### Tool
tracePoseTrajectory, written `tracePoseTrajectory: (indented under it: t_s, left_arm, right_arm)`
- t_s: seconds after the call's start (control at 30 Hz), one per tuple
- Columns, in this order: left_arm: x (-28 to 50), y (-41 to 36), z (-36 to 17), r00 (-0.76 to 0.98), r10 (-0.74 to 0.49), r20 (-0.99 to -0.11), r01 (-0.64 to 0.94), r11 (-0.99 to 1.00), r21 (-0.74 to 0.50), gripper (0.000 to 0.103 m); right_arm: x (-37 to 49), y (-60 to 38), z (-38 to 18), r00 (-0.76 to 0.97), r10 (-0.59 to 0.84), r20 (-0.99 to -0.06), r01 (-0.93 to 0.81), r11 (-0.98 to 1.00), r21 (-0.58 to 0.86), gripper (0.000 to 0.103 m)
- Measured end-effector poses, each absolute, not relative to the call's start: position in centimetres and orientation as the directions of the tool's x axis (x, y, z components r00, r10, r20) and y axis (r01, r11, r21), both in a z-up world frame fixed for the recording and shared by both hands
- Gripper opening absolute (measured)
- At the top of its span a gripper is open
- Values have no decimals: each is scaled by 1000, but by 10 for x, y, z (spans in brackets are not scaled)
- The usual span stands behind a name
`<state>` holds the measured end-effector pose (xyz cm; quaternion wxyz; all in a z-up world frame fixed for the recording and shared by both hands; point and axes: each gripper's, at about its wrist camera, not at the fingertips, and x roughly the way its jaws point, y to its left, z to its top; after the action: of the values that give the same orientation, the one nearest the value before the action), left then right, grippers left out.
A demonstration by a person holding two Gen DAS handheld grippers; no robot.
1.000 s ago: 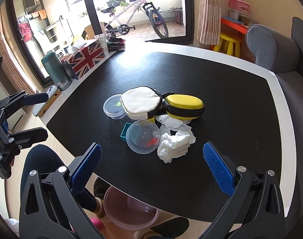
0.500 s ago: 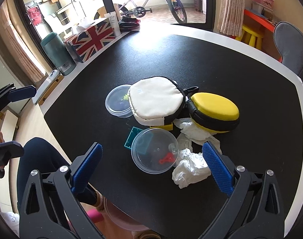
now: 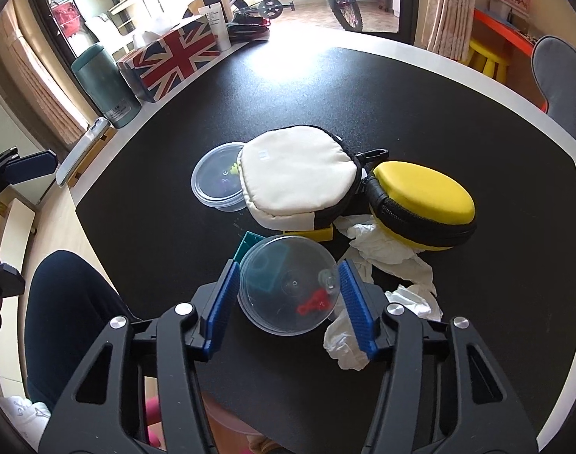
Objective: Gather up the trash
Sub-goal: 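Close the right gripper around the clear dome container with red piece, then grasp the white zip pouch with the left gripper while the right holds the dome container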
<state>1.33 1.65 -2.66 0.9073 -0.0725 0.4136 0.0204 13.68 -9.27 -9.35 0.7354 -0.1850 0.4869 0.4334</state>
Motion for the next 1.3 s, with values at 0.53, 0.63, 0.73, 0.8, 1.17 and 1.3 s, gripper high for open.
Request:
tracePoseTrajectory:
  t_s: [0.53,0.63,0.73,0.8,1.17,1.3]
  left_arm:
    - [25,13,-28,655,-26,-755,-84,991,-107,97]
    - [31,11,-27,654,-28,-756,-76,992,-103,97]
    - [41,12,-25,651,-32,-759,-65,993,-98,97]
    - [48,12,-24,650,-35,-759,-56,994,-94,97]
    - [102,8,-29,596,-72,-800,10,997,-82,97]
    - [123,6,-40,549,-84,-832,34,996,-78,97]
  right_arm:
    - [130,-120,-55,214,529,-822,-787,591,175,54]
    - [127,-129,-50,227,523,-822,-778,605,171,54]
    - [124,-138,-47,239,511,-826,-763,625,165,54]
    - [124,-146,-45,250,506,-825,-753,637,163,54]
    - [124,-170,-44,271,493,-827,-719,674,166,54]
    - [125,-175,-44,275,493,-826,-713,680,169,54]
